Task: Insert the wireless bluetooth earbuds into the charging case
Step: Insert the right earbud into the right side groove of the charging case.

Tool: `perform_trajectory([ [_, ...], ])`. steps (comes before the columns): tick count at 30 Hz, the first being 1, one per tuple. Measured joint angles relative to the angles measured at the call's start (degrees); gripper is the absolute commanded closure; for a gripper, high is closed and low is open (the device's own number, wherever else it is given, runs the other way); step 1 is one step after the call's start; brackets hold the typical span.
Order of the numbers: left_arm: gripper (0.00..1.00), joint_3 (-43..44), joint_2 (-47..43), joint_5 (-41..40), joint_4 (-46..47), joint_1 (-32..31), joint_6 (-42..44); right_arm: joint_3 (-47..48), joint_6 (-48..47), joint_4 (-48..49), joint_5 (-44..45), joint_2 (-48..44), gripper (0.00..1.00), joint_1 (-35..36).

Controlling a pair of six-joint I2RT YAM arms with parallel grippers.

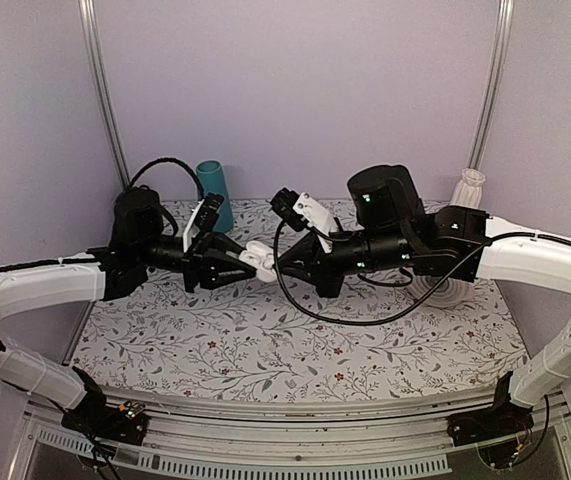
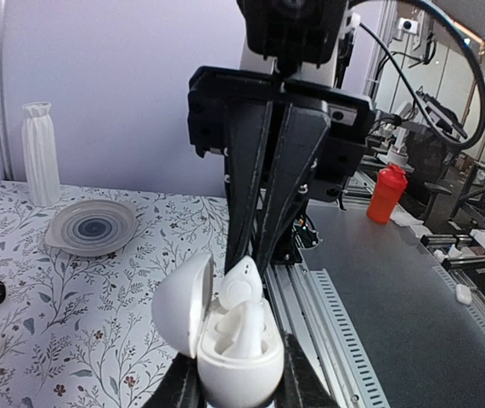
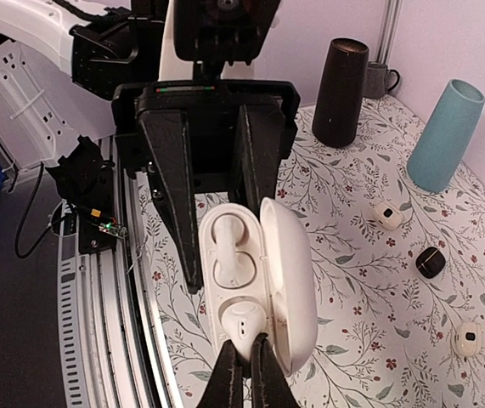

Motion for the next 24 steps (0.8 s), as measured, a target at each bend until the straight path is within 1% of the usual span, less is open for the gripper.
perform_trajectory([
  [18, 1.00, -1.18, -2.43, -1.44, 0.76, -0.11, -0.02, 3.08, -0.33, -1.73, -0.92, 2.03, 0.96, 0.50],
  [24, 1.00, -1.57, -2.54, -1.92, 1.05, -0.11, -0.04, 4.42, -0.33, -3.06, -0.83, 3.02, 0.90, 0.55],
])
